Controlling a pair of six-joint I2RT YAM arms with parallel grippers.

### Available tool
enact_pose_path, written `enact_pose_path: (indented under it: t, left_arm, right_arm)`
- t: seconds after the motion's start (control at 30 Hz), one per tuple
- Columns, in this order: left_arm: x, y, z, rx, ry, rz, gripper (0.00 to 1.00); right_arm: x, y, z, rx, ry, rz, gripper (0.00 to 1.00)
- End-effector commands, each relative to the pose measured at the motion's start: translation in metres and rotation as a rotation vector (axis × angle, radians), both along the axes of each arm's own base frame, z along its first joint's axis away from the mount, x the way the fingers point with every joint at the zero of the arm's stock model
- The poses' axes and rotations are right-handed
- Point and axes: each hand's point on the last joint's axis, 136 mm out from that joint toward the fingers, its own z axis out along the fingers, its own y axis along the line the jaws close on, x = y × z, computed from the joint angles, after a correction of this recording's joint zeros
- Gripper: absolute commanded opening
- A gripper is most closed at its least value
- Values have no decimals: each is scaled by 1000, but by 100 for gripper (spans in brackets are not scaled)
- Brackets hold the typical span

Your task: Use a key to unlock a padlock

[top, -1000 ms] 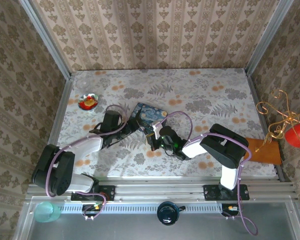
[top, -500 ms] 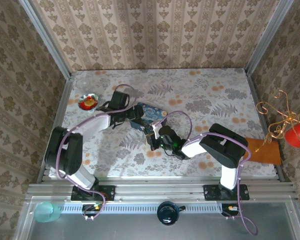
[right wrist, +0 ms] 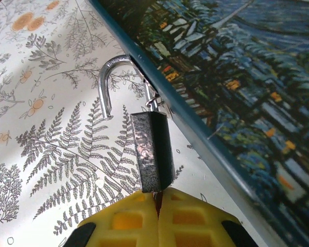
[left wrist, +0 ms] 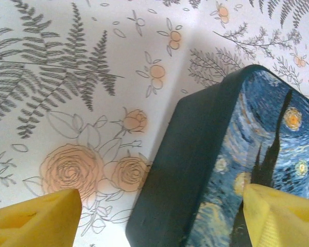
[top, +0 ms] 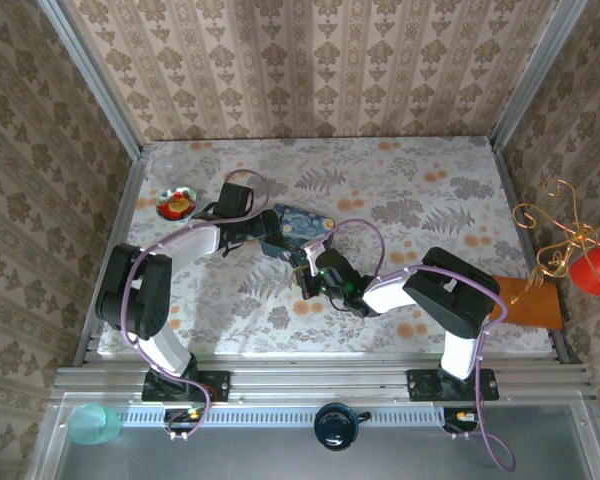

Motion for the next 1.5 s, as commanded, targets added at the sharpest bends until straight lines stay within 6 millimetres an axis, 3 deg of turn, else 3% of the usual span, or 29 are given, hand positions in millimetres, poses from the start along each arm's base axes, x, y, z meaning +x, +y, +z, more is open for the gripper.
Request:
enact_pose_path:
  t: [0.0, 0.23, 0.4, 0.83, 1.07, 1.47]
  left_arm:
    - [-39, 52, -61, 188, 196, 113, 80]
    - [-46, 53, -70, 174, 214, 120, 80]
    - [-47, 50, -67, 158, 205, 115, 79]
    - [-48, 51, -63, 156, 199, 117, 79]
    - [-49, 54, -66, 155, 201, 141, 79]
    - [-47, 53, -70, 149, 207, 147, 78]
  right_arm:
    - [-5, -17, -14, -62, 108, -74, 4]
    - [-13, -22, -32, -113, 202, -73, 9]
    - [-8, -16, -33, -112, 230, -41, 21]
    - [15, -10, -20, -184, 137, -8, 31]
    - [23, -15, -17, -272, 46, -26, 59]
    - [34, -30, -5, -464, -158, -73, 59]
